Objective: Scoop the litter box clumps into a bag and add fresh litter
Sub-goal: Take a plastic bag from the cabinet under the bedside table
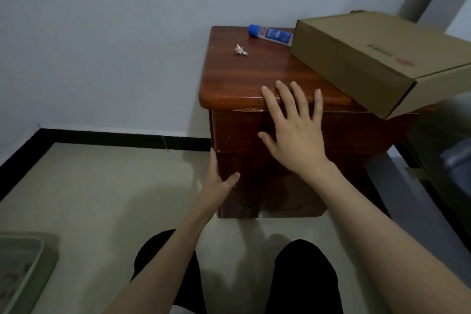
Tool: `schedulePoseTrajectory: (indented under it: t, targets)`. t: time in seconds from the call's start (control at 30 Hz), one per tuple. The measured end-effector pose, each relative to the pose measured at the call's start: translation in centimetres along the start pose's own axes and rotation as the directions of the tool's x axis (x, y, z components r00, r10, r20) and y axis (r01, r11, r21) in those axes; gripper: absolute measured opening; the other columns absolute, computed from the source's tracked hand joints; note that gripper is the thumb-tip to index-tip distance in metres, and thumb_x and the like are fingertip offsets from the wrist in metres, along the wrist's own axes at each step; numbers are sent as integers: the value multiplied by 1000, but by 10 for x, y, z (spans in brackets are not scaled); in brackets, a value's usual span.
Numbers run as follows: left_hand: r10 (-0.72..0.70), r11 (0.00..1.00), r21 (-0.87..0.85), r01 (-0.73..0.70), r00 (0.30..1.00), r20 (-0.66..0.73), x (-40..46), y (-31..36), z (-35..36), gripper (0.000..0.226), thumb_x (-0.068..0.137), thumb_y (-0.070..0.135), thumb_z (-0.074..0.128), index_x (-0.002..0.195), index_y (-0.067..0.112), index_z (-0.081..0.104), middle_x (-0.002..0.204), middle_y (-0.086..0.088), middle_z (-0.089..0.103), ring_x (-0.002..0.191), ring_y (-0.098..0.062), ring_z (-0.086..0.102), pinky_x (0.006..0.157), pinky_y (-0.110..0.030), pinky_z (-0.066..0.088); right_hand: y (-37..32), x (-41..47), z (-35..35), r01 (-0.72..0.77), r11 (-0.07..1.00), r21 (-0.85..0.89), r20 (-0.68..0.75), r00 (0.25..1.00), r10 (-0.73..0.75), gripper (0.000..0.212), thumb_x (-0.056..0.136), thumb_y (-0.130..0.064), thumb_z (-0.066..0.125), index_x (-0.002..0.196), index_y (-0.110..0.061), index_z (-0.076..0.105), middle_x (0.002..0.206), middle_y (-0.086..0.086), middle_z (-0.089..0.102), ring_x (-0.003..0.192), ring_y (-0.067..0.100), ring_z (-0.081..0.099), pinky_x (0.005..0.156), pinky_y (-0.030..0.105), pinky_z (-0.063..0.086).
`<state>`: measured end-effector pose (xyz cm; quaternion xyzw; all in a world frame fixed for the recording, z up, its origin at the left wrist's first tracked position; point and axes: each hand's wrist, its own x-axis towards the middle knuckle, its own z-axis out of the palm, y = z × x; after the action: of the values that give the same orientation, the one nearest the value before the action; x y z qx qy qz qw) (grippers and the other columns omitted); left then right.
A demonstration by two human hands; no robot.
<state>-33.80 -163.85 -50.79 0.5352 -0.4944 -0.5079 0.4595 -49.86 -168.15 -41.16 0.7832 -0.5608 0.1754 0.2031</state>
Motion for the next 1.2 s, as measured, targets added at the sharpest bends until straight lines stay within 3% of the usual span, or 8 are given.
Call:
schedulePoseTrajectory:
  t: [0.17, 0.3, 0.47, 0.8, 0.93, 1.03, 1.1, 1.2]
  targets:
    - [29, 999, 27, -27, 996, -86, 3, -3, -1, 65, 91, 0, 50, 143, 25, 19, 112, 29, 37, 104, 13, 42, 75, 0, 39, -1, 1, 2, -2, 1000, 3, -6, 1000, 2, 86, 78, -44, 65, 148, -23, 20, 152, 11, 28, 142, 34, 21, 112, 58, 1]
    - [8, 996, 94, 4, 992, -125, 9, -4, -4, 65, 89, 7, 56, 143, 23, 24, 137, 4, 27, 123, -5, 33, 95, -18, 33, -1, 1, 2, -3, 1000, 6, 10, 1000, 2, 84, 81, -44, 62, 148, -24, 17, 154, 10, 24, 144, 33, 16, 112, 57, -2]
    - [90, 988, 142, -64, 978, -189, 4, -14, -8, 40, 89, 16, 59, 124, 14, 39, 127, -5, 38, 103, -4, 47, 80, -7, 43, -1, 1, 2, -10, 1000, 0, 8, 1000, 10, 82, 82, -43, 61, 148, -25, 16, 154, 10, 23, 144, 33, 14, 112, 56, -3]
    - [183, 954, 269, -131, 967, -178, -22, -32, -23, 15, 83, 23, 66, 87, 28, 52, 95, -7, 60, 83, -15, 58, 74, -22, 48, -17, -26, 9, -24, 996, 81, 26, 999, 22, 75, 88, -41, 51, 150, -25, 12, 159, 11, 0, 145, 33, -4, 114, 53, -2]
    - [235, 923, 344, -174, 961, -143, -32, -32, -23, 19, 83, 22, 67, 85, 31, 51, 93, -2, 60, 83, -13, 58, 74, -19, 47, -38, -80, 37, -65, 950, 304, 116, 993, 31, 44, 91, -36, 36, 128, -21, 56, 143, 8, 45, 137, 26, 36, 115, 44, 13]
    - [283, 897, 384, -219, 952, -118, -41, -36, -23, 20, 85, 19, 63, 87, 35, 51, 94, 1, 57, 84, -7, 57, 74, -13, 44, -42, -100, 56, -80, 937, 339, 200, 980, 11, 44, 92, -40, 33, 115, -20, 64, 111, 2, 65, 112, 21, 58, 113, 41, 21]
    - [347, 838, 469, -280, 936, -63, -44, -34, -28, 6, 89, 29, 55, 95, 30, 55, 97, 2, 57, 88, -3, 55, 78, -20, 45, -42, -99, 60, -96, 932, 351, 230, 973, 14, 43, 92, -42, 33, 116, -21, 62, 108, 1, 63, 110, 20, 56, 113, 41, 19]
    - [588, 552, 699, -454, 806, 59, -35, -13, -42, 37, 91, 32, 41, 117, 12, 58, 115, -6, 58, 110, -11, 49, 96, -35, 42, -43, -90, 62, -99, 920, 378, 239, 971, 6, 45, 91, -43, 30, 116, -22, 61, 106, 1, 62, 110, 21, 55, 111, 37, 14]
